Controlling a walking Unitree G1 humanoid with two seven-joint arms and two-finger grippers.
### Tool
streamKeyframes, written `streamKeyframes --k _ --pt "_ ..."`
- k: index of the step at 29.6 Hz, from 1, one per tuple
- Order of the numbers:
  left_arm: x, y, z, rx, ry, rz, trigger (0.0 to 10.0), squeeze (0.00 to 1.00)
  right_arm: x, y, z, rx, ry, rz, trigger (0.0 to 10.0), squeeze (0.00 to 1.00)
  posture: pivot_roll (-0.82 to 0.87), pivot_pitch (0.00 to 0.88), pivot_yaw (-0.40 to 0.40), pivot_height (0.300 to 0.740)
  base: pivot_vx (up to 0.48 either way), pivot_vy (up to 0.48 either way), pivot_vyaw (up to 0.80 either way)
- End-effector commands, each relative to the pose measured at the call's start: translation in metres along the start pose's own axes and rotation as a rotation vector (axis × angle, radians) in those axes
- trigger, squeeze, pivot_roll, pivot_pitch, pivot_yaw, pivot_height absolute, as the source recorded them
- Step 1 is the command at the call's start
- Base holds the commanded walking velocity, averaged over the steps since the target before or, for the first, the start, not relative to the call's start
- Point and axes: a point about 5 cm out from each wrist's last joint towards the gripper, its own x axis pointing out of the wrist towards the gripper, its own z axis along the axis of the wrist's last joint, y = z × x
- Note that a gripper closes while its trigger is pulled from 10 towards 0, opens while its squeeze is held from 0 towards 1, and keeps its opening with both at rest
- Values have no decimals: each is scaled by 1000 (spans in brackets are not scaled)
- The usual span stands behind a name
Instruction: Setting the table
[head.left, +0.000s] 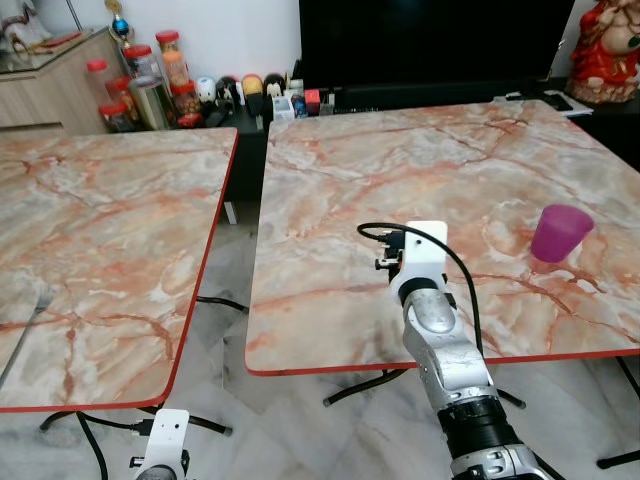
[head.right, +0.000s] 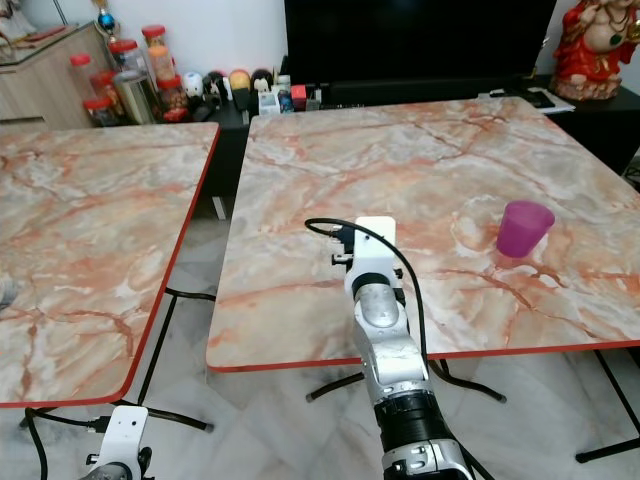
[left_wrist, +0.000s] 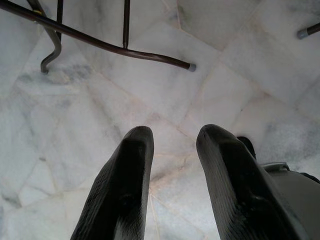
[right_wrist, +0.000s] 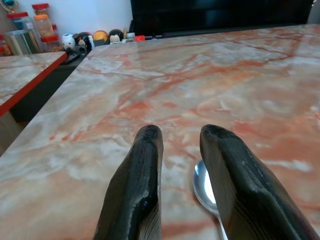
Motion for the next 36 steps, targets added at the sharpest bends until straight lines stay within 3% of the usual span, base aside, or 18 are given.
streamKeyframes --k 1,4,5,13,27,36 --pt "0 0 -3 18 18 -7 10000 0 0 -2 -8 -3 38 -19 10000 1000 -49 6 50 736 0 0 0" --pt "0 -1 -4 16 23 -15 10000 0 2 -7 -13 -26 70 -51 10000 1000 -47 2 49 736 0 0 0" --pt "-1 -1 -5 15 25 -19 10000 0 4 -8 -15 -27 82 -54 10000 0 -47 2 49 736 0 0 0" --pt "-1 -3 -5 7 29 -28 10000 0 10 -9 -26 -4 145 -31 10000 0 -42 13 50 736 0 0 0" --pt "0 -3 -4 0 27 -30 10000 0 29 -8 -21 -15 168 -15 10000 0 -30 11 51 736 0 0 0" --pt "-1 -4 -7 -5 35 -32 10000 0 31 -15 -32 -40 209 -31 10000 0 -25 22 45 736 0 0 0"
